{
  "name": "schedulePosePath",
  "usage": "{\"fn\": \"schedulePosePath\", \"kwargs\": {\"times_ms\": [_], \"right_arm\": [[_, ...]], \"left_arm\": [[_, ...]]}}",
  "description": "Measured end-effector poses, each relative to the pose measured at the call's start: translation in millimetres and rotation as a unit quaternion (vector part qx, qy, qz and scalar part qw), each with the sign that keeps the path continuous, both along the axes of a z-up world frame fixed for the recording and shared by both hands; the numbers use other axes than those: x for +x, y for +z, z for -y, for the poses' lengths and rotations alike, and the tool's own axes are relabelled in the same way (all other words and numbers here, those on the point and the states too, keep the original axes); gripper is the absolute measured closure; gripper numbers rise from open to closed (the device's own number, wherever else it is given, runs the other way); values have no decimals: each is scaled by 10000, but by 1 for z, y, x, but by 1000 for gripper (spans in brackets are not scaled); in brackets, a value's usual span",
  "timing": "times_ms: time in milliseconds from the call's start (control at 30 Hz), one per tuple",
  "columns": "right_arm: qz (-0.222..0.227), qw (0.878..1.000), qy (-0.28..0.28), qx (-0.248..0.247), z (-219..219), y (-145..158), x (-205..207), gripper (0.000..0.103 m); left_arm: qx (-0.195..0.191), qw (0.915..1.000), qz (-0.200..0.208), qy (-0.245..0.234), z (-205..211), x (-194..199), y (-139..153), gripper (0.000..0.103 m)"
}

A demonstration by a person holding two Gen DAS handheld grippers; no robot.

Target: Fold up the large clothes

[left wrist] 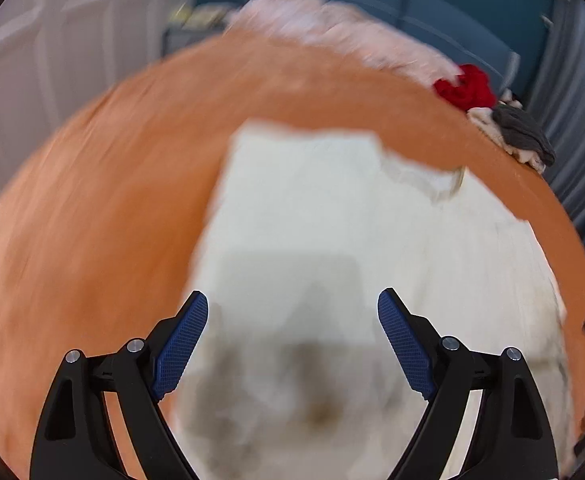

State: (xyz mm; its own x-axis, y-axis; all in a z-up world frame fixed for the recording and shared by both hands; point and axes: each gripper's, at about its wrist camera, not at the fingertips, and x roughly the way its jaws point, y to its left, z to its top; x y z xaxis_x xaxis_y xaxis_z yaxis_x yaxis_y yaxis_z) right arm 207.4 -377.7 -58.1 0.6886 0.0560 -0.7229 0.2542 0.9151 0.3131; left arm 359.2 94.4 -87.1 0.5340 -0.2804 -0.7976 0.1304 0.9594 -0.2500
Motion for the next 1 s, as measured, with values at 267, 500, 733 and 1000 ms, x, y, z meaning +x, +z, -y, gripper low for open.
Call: {"fn": "schedulePosePath", "kwargs": {"times_ms": [267,500,733,1000], "right_arm": [[-662,9865,-463,1426,25,-41,-154,28],[-404,9785,-740,1884,8,-60,-157,28],[-322,9729,-336,2264,-6,-47,-155,92],[-383,9854,514,1580,-19,23,-201,97]], "left_arm": [[-872,9898,-906,673,-87,-127,-21,19],[-978,9888,-960,595,-66,-149,-23,38],[-702,9922,-948,395,-56,-162,-9,94],[-486,9965,-672,-120,-74,-228,56,97]]}}
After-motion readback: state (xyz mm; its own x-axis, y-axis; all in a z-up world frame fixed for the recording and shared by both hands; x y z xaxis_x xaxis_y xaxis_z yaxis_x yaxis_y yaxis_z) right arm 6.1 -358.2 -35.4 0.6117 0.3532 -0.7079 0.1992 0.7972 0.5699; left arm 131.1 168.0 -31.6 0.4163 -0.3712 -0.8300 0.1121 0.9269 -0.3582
